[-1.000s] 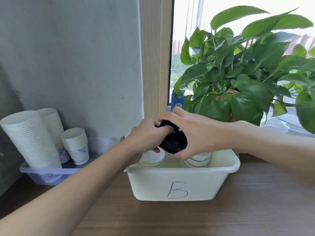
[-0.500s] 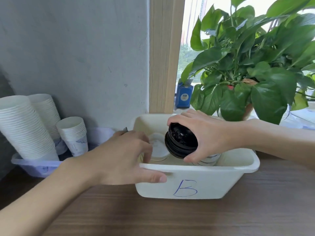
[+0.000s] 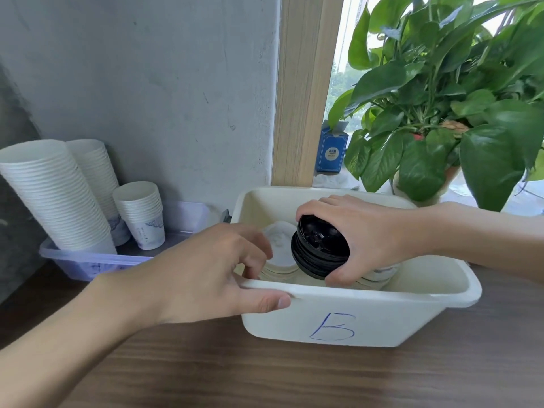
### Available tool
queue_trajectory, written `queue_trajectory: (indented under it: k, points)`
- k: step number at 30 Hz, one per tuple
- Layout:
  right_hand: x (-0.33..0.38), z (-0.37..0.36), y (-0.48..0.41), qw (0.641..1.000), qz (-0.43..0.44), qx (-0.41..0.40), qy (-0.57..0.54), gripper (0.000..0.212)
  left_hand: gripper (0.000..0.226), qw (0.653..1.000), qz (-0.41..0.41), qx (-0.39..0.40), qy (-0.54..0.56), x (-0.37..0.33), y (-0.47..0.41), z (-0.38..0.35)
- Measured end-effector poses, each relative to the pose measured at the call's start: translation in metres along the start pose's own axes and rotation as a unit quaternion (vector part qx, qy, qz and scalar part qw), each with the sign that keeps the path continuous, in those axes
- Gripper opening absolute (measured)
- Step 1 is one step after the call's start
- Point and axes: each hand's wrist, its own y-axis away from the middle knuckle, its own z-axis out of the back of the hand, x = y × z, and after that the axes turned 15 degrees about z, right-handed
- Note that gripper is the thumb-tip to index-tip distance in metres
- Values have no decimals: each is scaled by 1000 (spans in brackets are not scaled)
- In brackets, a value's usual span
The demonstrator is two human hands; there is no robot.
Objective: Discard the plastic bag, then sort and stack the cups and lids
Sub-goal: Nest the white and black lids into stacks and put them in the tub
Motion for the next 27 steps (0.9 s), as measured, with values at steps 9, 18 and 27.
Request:
queue_trajectory:
  k: [9,18,27]
  points:
    - [18,-3,9,1000,3,11,-9,75,66,1000,-7,4,-22,1,27,-3]
    - [31,-3,27,1000,-20,14,0,96,47,999,-23,-37,-2,-20,1,14]
    - [29,3,38,994,-17,-57,-94,77,65,984,-98,111,103,-37,-41,2]
